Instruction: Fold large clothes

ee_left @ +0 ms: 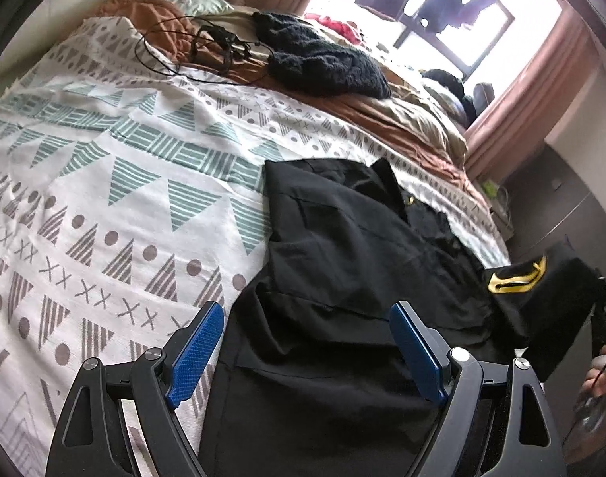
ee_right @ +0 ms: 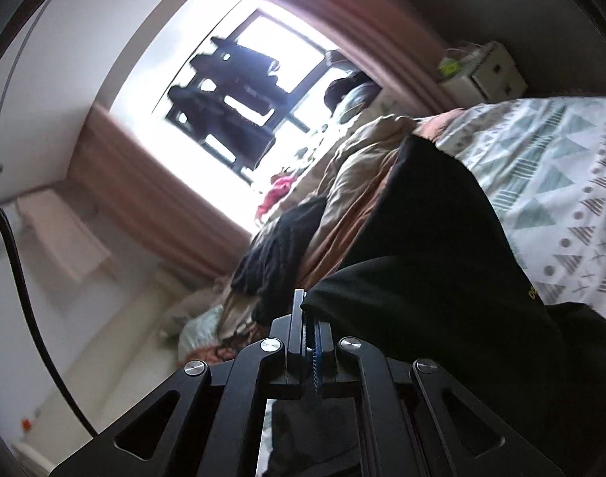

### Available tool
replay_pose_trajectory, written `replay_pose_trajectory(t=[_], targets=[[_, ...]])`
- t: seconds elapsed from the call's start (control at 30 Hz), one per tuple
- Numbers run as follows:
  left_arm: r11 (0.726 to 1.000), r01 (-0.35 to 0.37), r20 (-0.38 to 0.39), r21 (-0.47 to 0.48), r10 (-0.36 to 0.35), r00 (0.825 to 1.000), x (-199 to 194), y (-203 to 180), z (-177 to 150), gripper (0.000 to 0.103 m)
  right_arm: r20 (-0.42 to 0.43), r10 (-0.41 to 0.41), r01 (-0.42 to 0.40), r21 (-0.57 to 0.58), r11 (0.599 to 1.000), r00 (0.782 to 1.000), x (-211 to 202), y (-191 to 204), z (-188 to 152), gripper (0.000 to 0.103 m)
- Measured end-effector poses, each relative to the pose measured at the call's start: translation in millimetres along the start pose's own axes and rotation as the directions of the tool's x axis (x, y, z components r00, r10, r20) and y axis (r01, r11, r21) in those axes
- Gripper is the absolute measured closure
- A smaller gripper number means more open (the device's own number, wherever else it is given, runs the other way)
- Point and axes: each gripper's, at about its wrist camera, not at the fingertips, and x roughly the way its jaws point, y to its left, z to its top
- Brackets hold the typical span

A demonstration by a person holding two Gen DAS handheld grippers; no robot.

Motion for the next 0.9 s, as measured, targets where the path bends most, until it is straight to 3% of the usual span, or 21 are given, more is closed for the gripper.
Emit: replay_pose_trajectory(t=[0.27, 0.37, 0.43, 0.5, 0.53, 0.57, 0.63, 0.9], targets=[[0.998, 0.003, 0.002, -0.058, -0.002, 1.000, -4.1, 19.3, 8.8, 0.017, -0.160, -0.025, 0.005, -0.125, 0.992, 0.987, 63.4, 30.2, -54.8, 0.099], [0.998, -0.002, 0.000, -0.064, 0.002, 1.000, -4.2, 22.9, 9.6, 0.017, -0.241, -0.072, 0.036, -0.152, 0.988, 0.968, 91.2, 25.1, -87.7, 0.099], [0.998, -0.011, -0.005, -0.063, 0.010, 1.000, -4.6, 24.0, 10.4, 0.017, -0.307, -0.122, 0.075, -0.160, 0.984, 0.944, 113.2, 16.5, -110.3, 0.099], [0.998, -0.016, -0.004, -0.065, 0.016, 1.000, -6.5, 24.6, 11.4, 0.017, -0.385, -0.188, 0.130, -0.171, 0.977, 0.904, 130.1, 5.1, -128.0, 0.093], [0.998, -0.021, -0.001, -0.063, 0.021, 1.000, -8.5, 24.2, 11.7, 0.017, -0.434, -0.213, 0.153, -0.168, 0.974, 0.875, 136.4, -0.6, -136.4, 0.086], [0.998, -0.026, 0.001, -0.060, 0.026, 1.000, -9.7, 23.7, 12.1, 0.017, -0.464, -0.209, 0.155, -0.151, 0.976, 0.861, 137.8, -4.6, -141.9, 0.067], [0.998, -0.039, 0.005, -0.049, 0.040, 0.999, -13.3, 20.4, 12.4, 0.017, -0.490, -0.180, 0.144, -0.112, 0.983, 0.853, 132.2, -9.0, -148.0, 0.047], [0.997, -0.071, 0.019, 0.007, 0.071, 0.997, -22.0, -8.0, 6.2, 0.017, -0.511, -0.182, 0.138, -0.124, 0.983, 0.840, 83.0, -12.7, -136.0, 0.042]])
